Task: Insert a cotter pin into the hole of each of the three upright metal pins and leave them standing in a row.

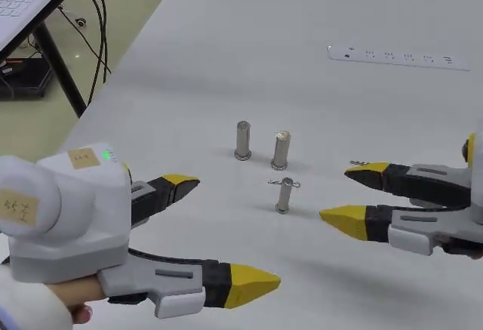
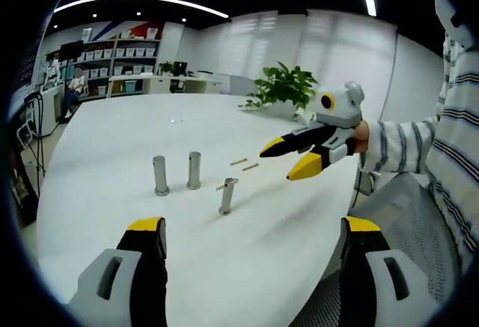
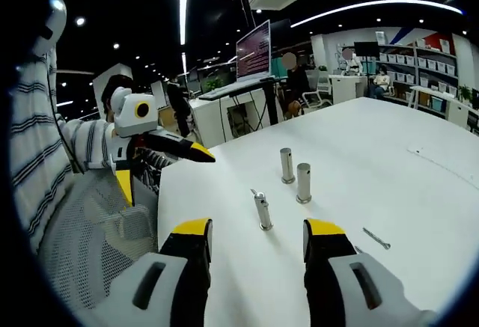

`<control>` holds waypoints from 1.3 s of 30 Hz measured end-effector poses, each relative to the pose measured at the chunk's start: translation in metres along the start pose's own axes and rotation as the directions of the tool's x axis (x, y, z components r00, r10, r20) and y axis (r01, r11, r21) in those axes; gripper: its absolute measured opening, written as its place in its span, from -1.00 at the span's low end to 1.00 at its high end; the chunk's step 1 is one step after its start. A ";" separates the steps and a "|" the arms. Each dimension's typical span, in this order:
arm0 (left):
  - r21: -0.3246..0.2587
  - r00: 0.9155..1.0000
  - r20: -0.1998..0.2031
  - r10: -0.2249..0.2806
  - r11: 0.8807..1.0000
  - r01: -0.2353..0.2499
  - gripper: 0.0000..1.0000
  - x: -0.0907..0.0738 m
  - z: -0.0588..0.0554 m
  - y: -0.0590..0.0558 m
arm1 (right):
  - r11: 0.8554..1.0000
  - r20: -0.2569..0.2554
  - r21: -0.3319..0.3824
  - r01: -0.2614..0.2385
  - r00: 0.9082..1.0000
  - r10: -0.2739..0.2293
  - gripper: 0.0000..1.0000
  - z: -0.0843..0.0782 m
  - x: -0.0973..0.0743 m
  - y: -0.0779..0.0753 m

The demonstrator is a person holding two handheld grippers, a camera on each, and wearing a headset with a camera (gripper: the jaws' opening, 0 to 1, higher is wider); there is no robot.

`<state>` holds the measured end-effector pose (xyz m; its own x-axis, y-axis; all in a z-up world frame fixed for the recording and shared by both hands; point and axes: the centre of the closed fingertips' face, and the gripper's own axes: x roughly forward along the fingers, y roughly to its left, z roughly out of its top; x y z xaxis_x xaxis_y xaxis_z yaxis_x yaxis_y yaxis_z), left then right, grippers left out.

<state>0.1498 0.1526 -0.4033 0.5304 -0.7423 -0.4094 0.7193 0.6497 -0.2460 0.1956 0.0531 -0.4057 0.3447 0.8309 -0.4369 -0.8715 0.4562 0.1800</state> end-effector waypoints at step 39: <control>-0.015 0.999 0.020 0.035 0.999 -0.034 0.90 -0.004 0.016 0.029 | 0.920 -0.033 0.304 0.247 0.968 -0.249 0.97 -0.042 -0.060 -0.015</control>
<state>0.1757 0.1715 -0.3945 0.5636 -0.7224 -0.4005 0.6940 0.6771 -0.2447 0.1732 -0.0168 -0.4188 0.5392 0.6798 -0.4972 -0.6106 0.7221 0.3252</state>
